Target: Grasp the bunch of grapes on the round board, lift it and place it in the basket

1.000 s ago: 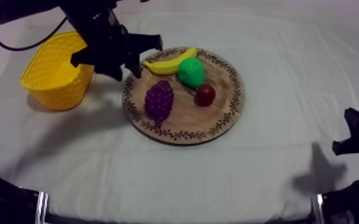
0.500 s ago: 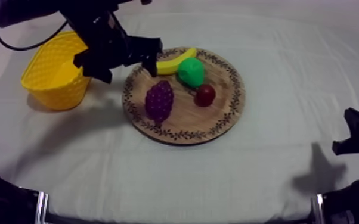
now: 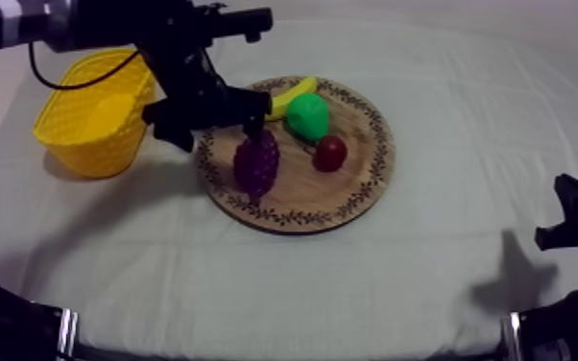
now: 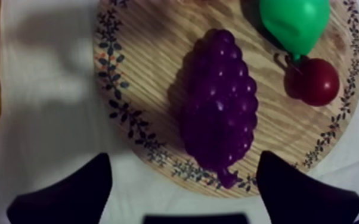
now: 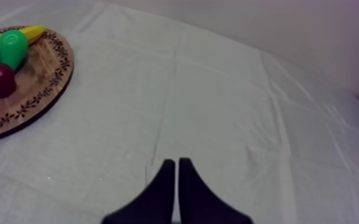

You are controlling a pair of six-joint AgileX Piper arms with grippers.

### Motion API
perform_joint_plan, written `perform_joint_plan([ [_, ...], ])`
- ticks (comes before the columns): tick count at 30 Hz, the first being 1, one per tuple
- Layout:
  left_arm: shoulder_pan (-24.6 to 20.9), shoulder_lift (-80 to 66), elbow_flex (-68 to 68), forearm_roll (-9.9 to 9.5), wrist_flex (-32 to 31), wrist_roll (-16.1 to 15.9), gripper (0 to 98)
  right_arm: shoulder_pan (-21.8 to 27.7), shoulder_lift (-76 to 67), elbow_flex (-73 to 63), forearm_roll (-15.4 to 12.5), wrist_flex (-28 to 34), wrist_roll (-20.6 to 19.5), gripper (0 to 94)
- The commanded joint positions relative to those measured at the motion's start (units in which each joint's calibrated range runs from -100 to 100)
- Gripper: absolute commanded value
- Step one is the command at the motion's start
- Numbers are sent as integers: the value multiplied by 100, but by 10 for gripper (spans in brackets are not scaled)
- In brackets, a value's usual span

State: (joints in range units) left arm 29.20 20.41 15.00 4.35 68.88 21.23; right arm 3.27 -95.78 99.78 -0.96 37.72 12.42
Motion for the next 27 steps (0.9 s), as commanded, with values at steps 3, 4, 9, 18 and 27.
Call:
perform_joint_plan([
  [3, 18, 365, -187, 63, -23, -90, 916, 3, 2, -1, 0, 2, 1, 3],
  [4, 22, 433, -233, 76, -27, -113, 916, 3, 2, -1, 0, 2, 1, 3],
  [9, 31, 719, -435, 120, -35, -200, 911, 3, 2, -1, 0, 2, 1, 3],
  [18, 67, 1068, -733, 160, -36, -283, 889, 3, 2, -1, 0, 2, 1, 3],
  [27, 108, 1225, -870, 138, -37, -238, 802, 3, 2, -1, 0, 2, 1, 3],
])
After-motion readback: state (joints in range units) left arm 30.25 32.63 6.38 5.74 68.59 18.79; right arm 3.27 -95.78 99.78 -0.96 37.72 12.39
